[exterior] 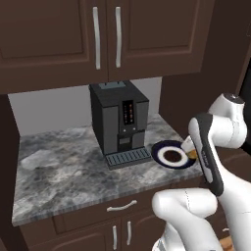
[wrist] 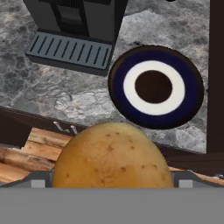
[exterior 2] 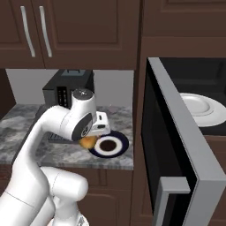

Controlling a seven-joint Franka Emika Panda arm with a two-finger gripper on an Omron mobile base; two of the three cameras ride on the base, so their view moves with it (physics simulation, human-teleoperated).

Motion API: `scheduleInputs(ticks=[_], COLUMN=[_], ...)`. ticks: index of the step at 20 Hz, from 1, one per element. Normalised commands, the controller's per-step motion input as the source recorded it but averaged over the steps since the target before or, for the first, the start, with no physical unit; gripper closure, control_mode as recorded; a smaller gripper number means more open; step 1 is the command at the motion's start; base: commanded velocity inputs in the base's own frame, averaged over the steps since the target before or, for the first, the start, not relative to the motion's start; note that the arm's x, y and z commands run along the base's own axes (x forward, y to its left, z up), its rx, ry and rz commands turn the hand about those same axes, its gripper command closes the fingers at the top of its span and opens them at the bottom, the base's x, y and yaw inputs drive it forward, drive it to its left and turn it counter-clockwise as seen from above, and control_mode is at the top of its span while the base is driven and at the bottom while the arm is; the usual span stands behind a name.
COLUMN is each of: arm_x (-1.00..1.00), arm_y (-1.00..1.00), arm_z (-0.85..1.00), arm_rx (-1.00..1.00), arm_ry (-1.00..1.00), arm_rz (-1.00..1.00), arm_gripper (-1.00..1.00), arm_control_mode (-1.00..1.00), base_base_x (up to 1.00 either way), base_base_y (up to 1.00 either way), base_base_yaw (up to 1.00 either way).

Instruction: Pick the potato from the counter and place it in the microwave.

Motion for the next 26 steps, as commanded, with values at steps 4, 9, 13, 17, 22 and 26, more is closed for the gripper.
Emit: scheduleInputs(ticks=[4, 9, 13, 17, 22, 26], arm_x=[0.0, -0.52, 0.0, 0.0, 0.0, 0.0], arm_y=[0.0, 0.34, 0.0, 0.0, 0.0, 0.0], arm_z=[0.0, 0.0, 0.0, 0.0, 0.0, 0.0], arm_rx=[0.0, 0.01, 0.0, 0.0, 0.0, 0.0], arm_ry=[0.0, 0.0, 0.0, 0.0, 0.0, 0.0], arm_rz=[0.0, -0.07, 0.0, 0.0, 0.0, 0.0], arm_gripper=[1.0, 1.0, 1.0, 1.0, 1.0, 1.0], arm_control_mode=[-1.0, 1.0, 1.0, 1.0, 1.0, 1.0], base_base_x=[0.0, -0.2, -1.0, -1.0, -1.0, -1.0], base_base_y=[0.0, 0.11, 0.48, 0.28, 0.12, -0.14], base_base_yaw=[0.0, -0.05, -0.36, -0.4, -0.38, -0.46])
